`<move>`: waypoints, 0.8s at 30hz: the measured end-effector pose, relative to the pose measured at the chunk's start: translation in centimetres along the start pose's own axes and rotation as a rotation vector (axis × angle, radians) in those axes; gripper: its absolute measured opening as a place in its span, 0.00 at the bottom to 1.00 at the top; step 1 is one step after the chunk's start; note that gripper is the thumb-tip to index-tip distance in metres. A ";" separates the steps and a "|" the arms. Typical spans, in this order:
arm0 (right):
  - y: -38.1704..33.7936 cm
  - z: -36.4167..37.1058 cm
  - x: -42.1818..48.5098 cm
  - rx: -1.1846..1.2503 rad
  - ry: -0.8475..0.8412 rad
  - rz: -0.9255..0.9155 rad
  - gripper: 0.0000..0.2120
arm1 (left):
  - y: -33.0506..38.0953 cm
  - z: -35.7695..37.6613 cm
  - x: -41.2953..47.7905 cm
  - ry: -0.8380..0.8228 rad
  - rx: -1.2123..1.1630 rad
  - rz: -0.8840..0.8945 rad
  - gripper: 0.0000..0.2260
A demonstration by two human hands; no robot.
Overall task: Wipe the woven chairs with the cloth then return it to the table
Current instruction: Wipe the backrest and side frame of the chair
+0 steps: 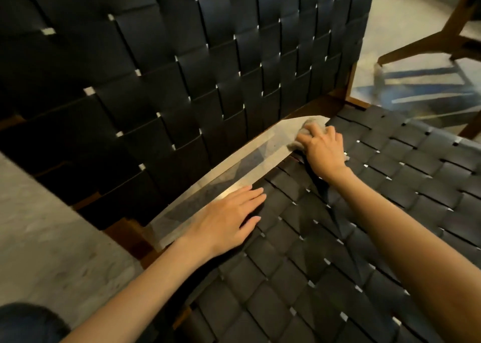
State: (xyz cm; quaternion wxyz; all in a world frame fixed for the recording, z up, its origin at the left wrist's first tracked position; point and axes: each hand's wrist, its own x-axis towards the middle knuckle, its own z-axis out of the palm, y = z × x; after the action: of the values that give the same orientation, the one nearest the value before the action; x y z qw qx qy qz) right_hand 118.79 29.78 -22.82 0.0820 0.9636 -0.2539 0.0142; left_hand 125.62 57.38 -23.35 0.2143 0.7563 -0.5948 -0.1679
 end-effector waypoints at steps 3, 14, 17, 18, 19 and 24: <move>2.6 0.2 1.3 -0.016 0.011 0.100 0.11 | -0.3 0.9 2.2 -0.057 0.009 -0.009 0.23; 4.1 0.0 4.2 -0.013 0.003 0.297 0.15 | -1.1 1.5 4.4 -0.138 0.032 0.015 0.24; 3.9 0.0 3.5 0.055 0.039 0.246 0.13 | -1.4 1.3 2.0 -0.140 -0.002 -0.015 0.23; 3.6 0.1 3.1 0.070 0.044 0.205 0.12 | -1.4 1.1 1.1 -0.141 -0.013 -0.032 0.23; 3.1 0.1 2.7 0.088 0.052 0.163 0.11 | -1.4 0.9 0.3 -0.143 -0.022 -0.051 0.23; -0.8 0.2 -0.4 0.214 0.075 0.065 0.12 | -1.1 0.0 -3.6 -0.130 -0.065 -0.124 0.24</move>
State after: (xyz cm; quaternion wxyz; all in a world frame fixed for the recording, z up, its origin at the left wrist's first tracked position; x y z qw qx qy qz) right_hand 118.84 30.59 -23.11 -0.0123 0.9569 -0.2790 0.0799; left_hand 125.68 61.14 -23.91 0.1890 0.7718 -0.5539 -0.2487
